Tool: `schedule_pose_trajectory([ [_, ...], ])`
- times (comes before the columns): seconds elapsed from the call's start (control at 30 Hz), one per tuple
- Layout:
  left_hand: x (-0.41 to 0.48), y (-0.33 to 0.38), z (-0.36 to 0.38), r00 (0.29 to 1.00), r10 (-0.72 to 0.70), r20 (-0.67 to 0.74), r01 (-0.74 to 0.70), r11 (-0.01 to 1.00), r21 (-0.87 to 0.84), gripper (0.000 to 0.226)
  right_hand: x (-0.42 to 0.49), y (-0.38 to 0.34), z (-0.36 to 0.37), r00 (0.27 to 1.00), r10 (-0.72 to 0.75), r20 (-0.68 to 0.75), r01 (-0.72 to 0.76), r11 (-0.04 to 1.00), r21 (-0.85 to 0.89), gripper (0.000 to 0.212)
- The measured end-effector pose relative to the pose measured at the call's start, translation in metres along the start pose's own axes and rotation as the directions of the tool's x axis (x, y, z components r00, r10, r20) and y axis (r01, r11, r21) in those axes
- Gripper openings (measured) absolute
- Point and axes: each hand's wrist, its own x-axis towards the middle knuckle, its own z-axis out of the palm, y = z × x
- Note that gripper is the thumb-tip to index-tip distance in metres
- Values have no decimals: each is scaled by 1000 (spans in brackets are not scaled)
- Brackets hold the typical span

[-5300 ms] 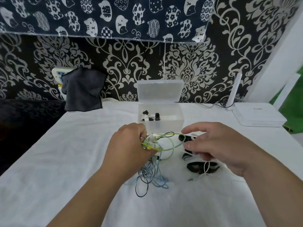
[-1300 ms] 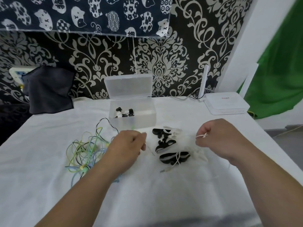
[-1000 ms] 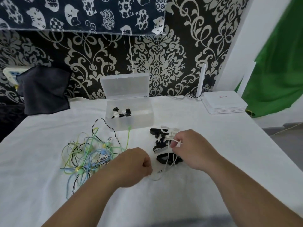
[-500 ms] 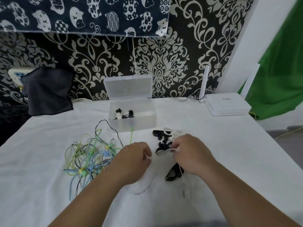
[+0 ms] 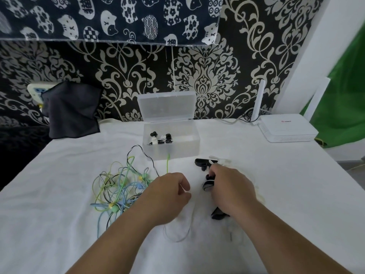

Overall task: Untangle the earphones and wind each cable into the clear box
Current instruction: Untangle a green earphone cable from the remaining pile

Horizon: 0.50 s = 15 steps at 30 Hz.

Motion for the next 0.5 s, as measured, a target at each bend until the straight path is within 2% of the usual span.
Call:
schedule_pose_trajectory([
  [0.23, -4, -1, -5, 1000, -8, -24, 6, 999, -48, 11, -3, 0, 0, 989, -133, 69, 133, 991, 5, 33],
  [0.37, -3, -2, -7, 999, -13, -46, 10, 997, -73, 10, -6, 0, -3, 984, -143, 110, 147, 989, -28, 44],
  [0.5, -3, -2, -6, 999, -11, -52, 6, 997, -83, 9, -6, 0, -1, 990, -133, 51, 135, 990, -29, 43],
])
